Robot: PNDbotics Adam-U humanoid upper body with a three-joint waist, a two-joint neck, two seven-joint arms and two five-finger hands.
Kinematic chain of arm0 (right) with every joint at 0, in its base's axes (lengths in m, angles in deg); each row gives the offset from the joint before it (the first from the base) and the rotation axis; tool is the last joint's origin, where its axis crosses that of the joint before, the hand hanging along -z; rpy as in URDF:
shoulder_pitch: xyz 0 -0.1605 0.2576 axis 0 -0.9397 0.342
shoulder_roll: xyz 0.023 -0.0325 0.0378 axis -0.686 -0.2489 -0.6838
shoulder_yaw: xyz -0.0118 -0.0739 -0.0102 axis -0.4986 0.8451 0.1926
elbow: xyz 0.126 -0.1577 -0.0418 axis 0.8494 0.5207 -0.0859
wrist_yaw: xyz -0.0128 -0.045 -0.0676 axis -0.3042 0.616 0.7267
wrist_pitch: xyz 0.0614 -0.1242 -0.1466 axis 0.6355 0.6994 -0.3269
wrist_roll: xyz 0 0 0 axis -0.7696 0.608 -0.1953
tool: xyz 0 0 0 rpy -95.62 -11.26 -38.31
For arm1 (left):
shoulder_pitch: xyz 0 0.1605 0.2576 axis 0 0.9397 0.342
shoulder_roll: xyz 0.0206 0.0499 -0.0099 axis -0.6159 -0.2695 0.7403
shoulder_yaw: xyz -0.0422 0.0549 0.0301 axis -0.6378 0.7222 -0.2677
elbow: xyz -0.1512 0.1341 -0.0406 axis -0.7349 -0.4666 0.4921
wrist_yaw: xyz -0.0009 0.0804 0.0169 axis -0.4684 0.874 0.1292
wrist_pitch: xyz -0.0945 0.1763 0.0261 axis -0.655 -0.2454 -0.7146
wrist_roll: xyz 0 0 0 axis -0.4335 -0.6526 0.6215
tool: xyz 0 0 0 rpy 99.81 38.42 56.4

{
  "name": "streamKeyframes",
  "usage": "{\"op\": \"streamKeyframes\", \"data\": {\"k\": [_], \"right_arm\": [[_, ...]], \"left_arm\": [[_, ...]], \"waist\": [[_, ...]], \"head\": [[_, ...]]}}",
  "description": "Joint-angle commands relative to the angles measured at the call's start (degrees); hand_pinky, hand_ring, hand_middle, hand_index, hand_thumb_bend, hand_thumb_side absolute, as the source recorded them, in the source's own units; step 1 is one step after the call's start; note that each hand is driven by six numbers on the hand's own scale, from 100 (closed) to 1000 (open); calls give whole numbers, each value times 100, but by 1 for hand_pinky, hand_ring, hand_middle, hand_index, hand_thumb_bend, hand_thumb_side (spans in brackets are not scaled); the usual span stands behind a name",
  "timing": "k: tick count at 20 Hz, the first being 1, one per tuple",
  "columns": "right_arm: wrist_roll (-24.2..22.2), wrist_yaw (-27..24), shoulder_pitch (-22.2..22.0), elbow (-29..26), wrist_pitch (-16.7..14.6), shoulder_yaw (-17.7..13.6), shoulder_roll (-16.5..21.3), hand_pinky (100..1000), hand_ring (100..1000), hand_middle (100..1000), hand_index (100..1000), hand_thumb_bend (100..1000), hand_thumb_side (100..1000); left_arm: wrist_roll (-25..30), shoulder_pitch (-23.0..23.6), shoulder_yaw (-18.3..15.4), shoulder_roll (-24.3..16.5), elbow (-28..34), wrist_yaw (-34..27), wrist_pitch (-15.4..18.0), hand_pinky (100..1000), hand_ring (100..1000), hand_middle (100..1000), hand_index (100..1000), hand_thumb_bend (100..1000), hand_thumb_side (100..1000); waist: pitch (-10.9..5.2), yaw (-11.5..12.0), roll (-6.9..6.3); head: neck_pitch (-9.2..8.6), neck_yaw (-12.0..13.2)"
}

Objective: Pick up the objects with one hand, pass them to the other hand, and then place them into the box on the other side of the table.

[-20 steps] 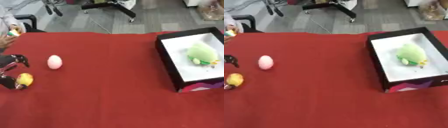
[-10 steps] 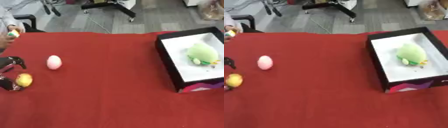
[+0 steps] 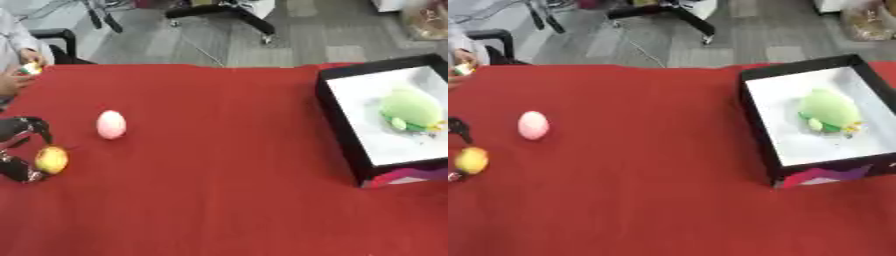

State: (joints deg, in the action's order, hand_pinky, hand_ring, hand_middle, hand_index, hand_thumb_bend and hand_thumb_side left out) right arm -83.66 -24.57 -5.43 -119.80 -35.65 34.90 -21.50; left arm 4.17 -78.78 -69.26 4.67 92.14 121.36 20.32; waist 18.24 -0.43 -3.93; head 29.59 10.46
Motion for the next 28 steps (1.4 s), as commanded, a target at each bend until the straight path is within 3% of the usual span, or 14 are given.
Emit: {"op": "streamKeyframes", "data": {"k": [1,6,7,11,16,28], "right_arm": [[31,7,55,-121,-13,-78,165,910,992,980,896,391,198],[37,7,52,-122,-14,-78,165,910,992,980,896,391,198],[39,6,51,-124,-16,-80,163,911,990,977,895,379,196],[56,0,31,-129,-19,-94,162,911,990,976,893,381,188],[54,7,4,-120,-16,-99,164,911,989,974,892,382,182],[55,-68,-44,-121,-13,-95,205,911,986,965,889,374,171]], "left_arm": [[9,-97,-82,-161,-37,45,20,828,891,828,708,486,100],[-14,-106,-76,-151,-72,63,39,828,891,828,708,486,100],[-25,-109,-76,-151,-81,81,28,792,881,814,662,431,100],[-257,-137,-63,-86,-141,217,-68,770,844,771,592,364,100],[-404,-132,-63,-111,-98,74,-98,770,824,746,541,334,100],[-356,78,-159,-516,1152,-553,-59,778,792,714,531,292,100]], "waist": [[-14,-11,-19],[-12,-13,-18],[-9,-18,-16],[0,-22,-7],[-21,6,-3],[-177,97,-2]], "head": [[-71,22],[-72,22],[-74,25],[-72,18],[-48,-21],[75,-343]]}}
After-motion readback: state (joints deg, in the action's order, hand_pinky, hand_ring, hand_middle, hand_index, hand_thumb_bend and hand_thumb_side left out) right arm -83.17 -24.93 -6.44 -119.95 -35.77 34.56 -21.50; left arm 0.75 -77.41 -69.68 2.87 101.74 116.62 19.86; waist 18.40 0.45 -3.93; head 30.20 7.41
